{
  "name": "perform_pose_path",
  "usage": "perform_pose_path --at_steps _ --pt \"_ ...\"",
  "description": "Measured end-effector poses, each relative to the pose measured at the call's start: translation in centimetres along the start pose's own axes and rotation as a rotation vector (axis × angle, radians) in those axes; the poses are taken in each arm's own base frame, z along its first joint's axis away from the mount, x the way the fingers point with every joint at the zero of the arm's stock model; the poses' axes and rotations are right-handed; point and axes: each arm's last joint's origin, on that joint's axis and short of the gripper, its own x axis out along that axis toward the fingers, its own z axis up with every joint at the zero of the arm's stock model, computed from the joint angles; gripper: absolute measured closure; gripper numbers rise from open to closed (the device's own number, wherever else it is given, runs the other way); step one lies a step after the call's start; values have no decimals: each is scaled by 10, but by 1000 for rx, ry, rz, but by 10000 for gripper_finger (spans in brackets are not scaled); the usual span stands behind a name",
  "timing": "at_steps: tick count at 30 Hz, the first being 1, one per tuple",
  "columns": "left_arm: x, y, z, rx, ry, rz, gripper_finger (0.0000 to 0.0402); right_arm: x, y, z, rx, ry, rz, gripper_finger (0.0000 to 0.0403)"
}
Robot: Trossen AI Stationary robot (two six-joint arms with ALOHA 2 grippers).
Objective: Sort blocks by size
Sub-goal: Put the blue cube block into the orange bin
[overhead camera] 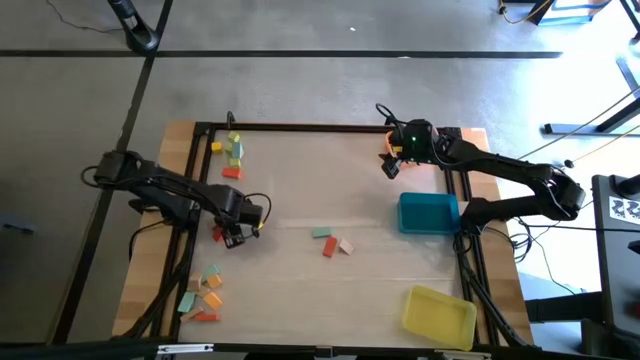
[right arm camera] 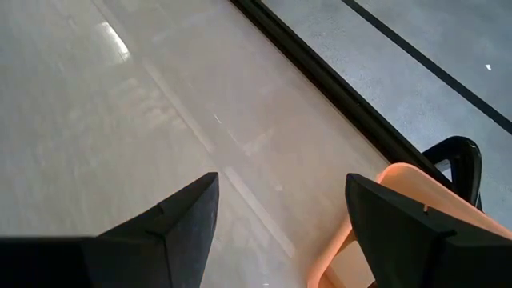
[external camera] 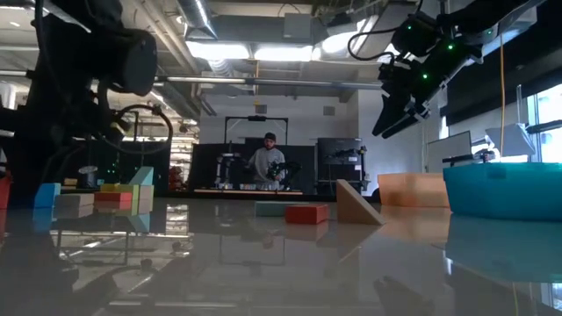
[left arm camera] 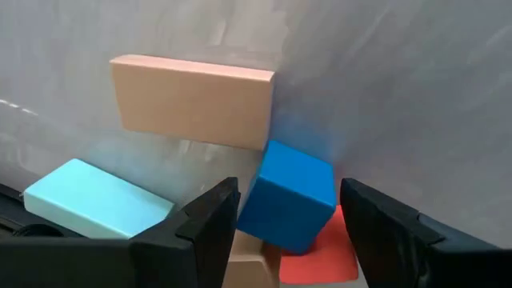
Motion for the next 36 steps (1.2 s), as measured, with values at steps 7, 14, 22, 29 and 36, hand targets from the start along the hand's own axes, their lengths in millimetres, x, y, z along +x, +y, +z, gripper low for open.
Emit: perform_pose_path --at_steps 7,14,22,29,36 --pt "7 -3 2 28 46 10 234 0 0 0 -6 0 0 134" --pt "7 -3 3 39 44 6 284 0 0 0 -24 -1 1 134" --pt "-22 -7 7 70 -107 -32 284 -2 18 6 -77 -73 209 134" --pt "-62 -7 12 76 -433 3 284 -10 57 14 -122 -178 380 134" --pt "-85 -19 28 238 -787 2 283 -9 83 16 -92 -220 470 134"
